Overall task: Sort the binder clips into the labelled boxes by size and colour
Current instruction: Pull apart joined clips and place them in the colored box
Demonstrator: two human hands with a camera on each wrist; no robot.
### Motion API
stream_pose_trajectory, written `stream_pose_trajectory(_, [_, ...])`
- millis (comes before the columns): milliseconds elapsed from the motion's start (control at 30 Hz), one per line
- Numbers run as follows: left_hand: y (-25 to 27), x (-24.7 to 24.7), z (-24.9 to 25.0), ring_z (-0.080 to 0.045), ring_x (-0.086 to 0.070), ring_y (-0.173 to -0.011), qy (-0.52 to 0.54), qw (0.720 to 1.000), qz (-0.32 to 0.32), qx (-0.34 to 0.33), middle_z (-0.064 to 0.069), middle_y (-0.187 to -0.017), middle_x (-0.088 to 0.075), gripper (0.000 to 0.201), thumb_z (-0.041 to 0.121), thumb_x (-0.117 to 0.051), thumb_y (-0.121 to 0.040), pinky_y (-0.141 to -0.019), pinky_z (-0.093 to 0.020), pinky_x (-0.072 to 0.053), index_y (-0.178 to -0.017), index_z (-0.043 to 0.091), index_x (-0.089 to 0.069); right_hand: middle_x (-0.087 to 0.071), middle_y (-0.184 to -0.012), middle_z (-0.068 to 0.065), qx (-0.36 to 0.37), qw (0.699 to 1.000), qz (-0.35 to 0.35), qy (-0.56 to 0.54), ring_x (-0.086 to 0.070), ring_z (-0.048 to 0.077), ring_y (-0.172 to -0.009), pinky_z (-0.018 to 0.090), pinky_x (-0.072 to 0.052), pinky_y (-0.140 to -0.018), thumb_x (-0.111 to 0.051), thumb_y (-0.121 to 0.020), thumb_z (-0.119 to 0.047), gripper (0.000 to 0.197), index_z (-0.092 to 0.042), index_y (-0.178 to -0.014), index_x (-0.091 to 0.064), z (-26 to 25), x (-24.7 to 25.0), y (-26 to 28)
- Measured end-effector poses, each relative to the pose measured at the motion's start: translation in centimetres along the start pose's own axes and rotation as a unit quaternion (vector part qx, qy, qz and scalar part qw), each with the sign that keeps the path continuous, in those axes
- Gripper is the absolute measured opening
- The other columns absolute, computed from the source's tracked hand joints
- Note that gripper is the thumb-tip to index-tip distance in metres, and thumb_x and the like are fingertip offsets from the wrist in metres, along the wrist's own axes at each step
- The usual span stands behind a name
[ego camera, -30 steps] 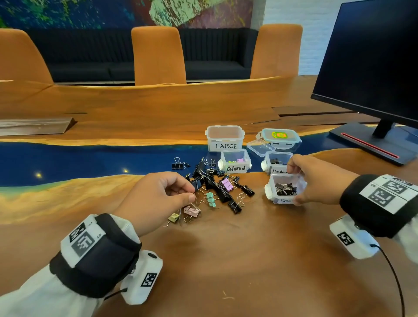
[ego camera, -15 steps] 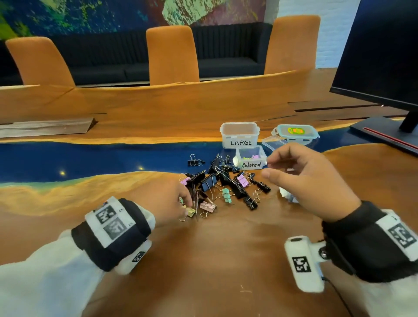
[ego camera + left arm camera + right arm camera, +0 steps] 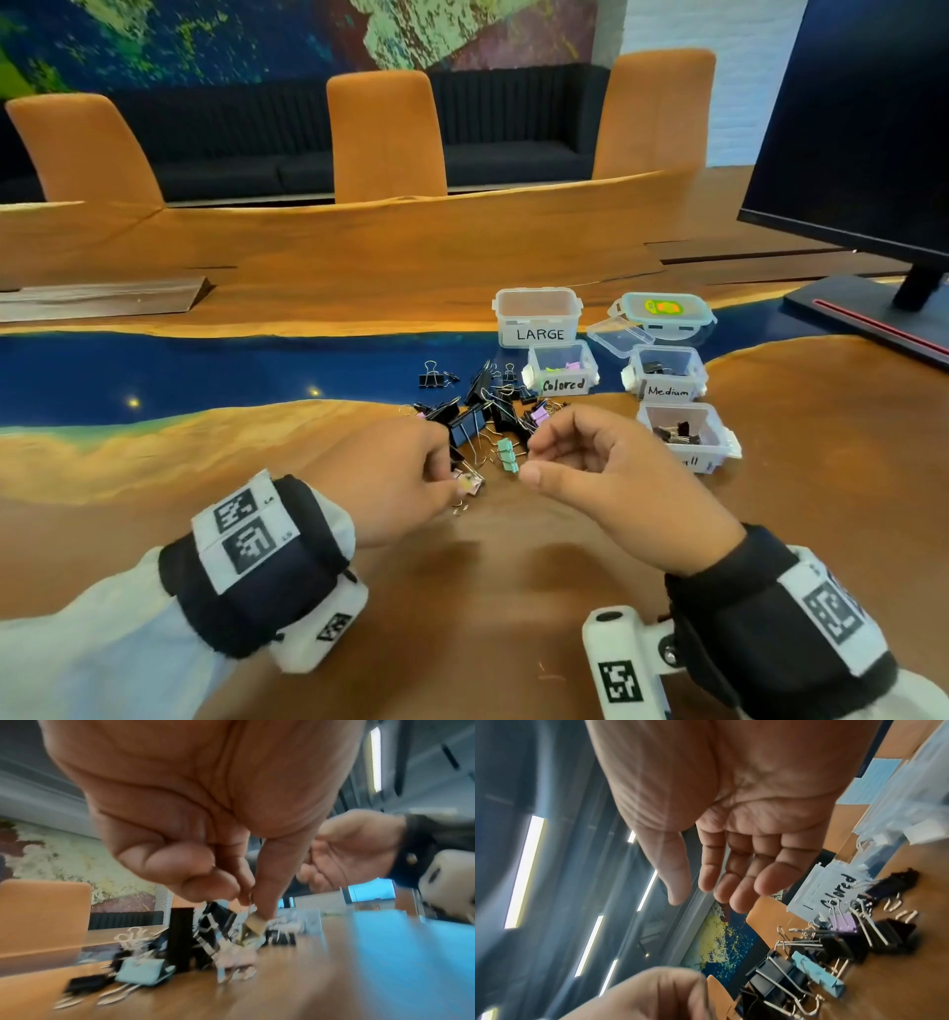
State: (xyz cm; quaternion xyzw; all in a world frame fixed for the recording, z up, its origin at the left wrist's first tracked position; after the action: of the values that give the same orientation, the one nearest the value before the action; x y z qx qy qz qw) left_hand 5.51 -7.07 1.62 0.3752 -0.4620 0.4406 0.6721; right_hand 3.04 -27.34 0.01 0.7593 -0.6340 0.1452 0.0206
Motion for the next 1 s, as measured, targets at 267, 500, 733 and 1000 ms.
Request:
stream_pose_trajectory(267, [1.1,0.0,2.4,-0.014,-0.069,-0.072,0.296,0.947,0.12,-0.017,0.01,-0.08,-0.075,0.023,0.03,-0.08,-0.082,-0.07,-0.041,-0.059,-0.067,0.025,-0.063,-0.075,-0.091,0.009,-0.023,0.997,-0.002,-0.072,-0.072,0.023,-0.081,0.035,-0.061,-0.074,-0.072,-0.088,-0.003,0.021,-0.014,-0.105,-0.069,0.9,-2.3,0.5])
stream_pose_trajectory(500, [1.3,-0.8,2.4,-0.033,-0.075,-0.081,0.462,0.886,0.041,-0.002,-0.011,-0.081,-0.077,0.02,0.012,-0.081,-0.08,-0.08,-0.052,-0.061,-0.08,0.004,-0.063,-0.074,-0.086,0.008,-0.017,0.999,0.002,-0.047,-0.071,0.018,-0.076,0.028,-0.058,-0.07,-0.062,-0.092,0.006,0.025,-0.014,-0.099,-0.073,1.1,-1.2,0.9])
stream_pose_trajectory(733, [1.4,-0.2,2.6,-0.028,-0.072,-0.078,0.417,0.905,0.077,-0.035,-0.002,-0.085,-0.076,0.019,0.013,-0.081,-0.082,-0.075,-0.044,-0.062,-0.077,0.008,-0.063,-0.073,-0.092,-0.006,0.012,0.998,0.065,0.01,-0.068,0.008,-0.085,0.02,-0.054,-0.077,-0.072,-0.088,-0.009,0.015,-0.021,-0.097,-0.072,0.5,-0.4,1.1])
stream_pose_trajectory(1000, [2.0,-0.1,3.9,-0.012,-0.061,-0.076,0.189,0.952,0.196,-0.142,0.01,-0.081,-0.064,0.022,0.034,-0.07,-0.085,-0.063,-0.039,-0.051,-0.071,0.027,-0.054,-0.074,-0.075,0.004,-0.062,0.998,0.004,0.001,-0.065,0.014,-0.064,0.028,-0.051,-0.058,-0.061,-0.088,-0.048,0.031,-0.019,-0.084,-0.074,0.1,-1.8,1.2])
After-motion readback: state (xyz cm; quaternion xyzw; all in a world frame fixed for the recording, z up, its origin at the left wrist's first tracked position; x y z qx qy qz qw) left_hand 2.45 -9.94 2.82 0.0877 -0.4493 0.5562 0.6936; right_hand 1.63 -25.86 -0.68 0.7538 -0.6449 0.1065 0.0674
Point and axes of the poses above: each hand's wrist, its own y-axis away from the middle knuckle, its own x-axis out of the back of the hand, z = x × y, the point moved 5 cm from there along -y, towards the middle knuckle
